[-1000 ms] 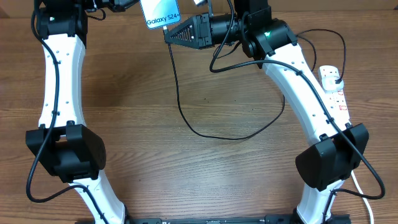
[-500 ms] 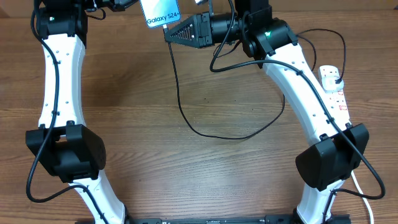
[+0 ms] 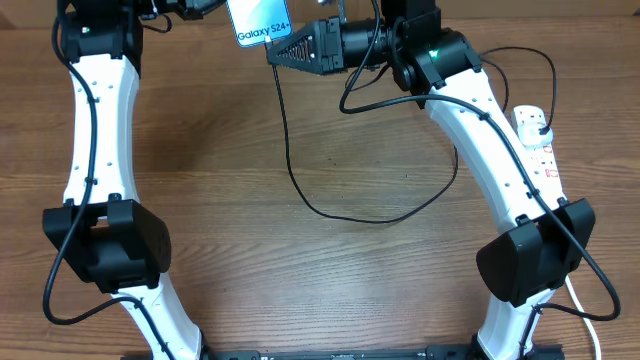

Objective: Plug charger to phone and switch on socket

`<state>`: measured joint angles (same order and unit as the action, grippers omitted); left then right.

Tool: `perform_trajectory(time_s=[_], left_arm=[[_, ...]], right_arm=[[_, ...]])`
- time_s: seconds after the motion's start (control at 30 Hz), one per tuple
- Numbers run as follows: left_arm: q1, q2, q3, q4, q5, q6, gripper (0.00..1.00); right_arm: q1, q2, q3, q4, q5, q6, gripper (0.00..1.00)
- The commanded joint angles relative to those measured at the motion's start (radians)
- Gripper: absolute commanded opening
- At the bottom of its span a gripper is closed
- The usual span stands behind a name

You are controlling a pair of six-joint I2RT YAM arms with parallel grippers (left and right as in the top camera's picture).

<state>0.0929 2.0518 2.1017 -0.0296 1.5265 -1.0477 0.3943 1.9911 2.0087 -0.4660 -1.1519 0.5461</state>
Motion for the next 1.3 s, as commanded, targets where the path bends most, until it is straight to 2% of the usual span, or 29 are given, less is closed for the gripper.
perform_trajectory(time_s=[0.0, 0.7, 1.27], left_arm=[[-0.01, -0.017, 0.02, 0.005, 0.054, -0.031, 0.04], [-0.008, -0.017, 0.02, 0.017, 0.053, -0.048, 0.04], [0.012, -0.017, 0.02, 0.038, 0.052, -0.046, 0.04]], right_arm=[[-0.013, 0.003, 0.013, -0.017, 0.033, 0.004, 0.04], [0.014, 0.003, 0.013, -0.03, 0.023, 0.003, 0.04], [0.003, 0.003, 0.013, -0.03, -0.064, -0.004, 0.04]])
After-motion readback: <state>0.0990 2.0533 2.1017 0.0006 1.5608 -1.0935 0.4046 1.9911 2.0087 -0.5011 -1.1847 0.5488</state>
